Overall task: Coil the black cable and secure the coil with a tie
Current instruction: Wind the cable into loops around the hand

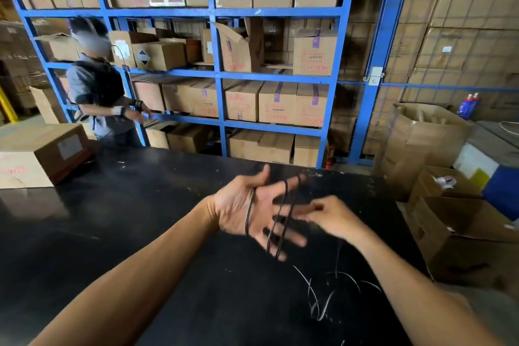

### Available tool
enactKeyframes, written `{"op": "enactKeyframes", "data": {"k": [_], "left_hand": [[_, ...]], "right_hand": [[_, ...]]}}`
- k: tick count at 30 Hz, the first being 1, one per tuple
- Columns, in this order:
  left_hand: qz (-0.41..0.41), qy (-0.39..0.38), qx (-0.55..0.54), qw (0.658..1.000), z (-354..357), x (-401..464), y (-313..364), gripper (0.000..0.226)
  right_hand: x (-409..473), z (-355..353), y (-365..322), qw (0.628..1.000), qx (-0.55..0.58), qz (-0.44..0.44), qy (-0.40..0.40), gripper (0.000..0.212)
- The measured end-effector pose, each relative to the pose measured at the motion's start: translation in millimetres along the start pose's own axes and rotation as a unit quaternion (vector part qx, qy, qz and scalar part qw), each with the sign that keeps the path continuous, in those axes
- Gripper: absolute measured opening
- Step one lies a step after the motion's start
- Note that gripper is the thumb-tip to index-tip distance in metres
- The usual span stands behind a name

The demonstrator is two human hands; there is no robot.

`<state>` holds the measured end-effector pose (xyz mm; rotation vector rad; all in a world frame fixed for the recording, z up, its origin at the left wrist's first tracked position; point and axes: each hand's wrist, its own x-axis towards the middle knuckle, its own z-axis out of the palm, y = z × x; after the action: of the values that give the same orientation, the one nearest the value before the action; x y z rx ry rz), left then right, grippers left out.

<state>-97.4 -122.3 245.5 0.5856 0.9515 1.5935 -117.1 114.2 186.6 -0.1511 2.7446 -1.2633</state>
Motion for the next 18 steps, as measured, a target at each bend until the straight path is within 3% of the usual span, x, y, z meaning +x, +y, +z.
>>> {"op": "enactKeyframes", "data": {"k": [3, 6, 9, 13, 15, 18], "left_hand": [[-0.131, 0.057, 0.068, 0.987, -7.6, 6.2, -23.3, 0.070], [-0.151, 0.130, 0.085, 0.976, -19.8, 4.3, -32.7, 0.071], [-0.082, 0.217, 0.061, 0.971, -32.8, -3.4, -28.1, 0.069], [0.082, 0.320, -0.019, 0.944, -37.6, -11.8, -7.4, 0.064], [0.180, 0.338, -0.078, 0.920, -35.2, -13.2, 7.5, 0.062], [0.272, 0.305, -0.120, 0.905, -31.8, -13.3, 29.1, 0.064]], "right_hand": [[4.8, -41.8, -29.9, 0.996, -0.054, -0.036, -0.054, 0.038], [0.8, -57.8, -50.4, 0.991, -0.102, -0.063, -0.060, 0.040], [-7.5, -48.5, -47.4, 0.995, -0.039, -0.074, -0.054, 0.032], [-23.1, -18.5, -25.9, 0.988, 0.118, -0.069, -0.076, 0.026], [-30.8, 2.6, -15.3, 0.971, 0.208, -0.069, -0.091, 0.027], [-42.5, 35.9, -4.8, 0.942, 0.308, -0.066, -0.115, 0.027]]}}
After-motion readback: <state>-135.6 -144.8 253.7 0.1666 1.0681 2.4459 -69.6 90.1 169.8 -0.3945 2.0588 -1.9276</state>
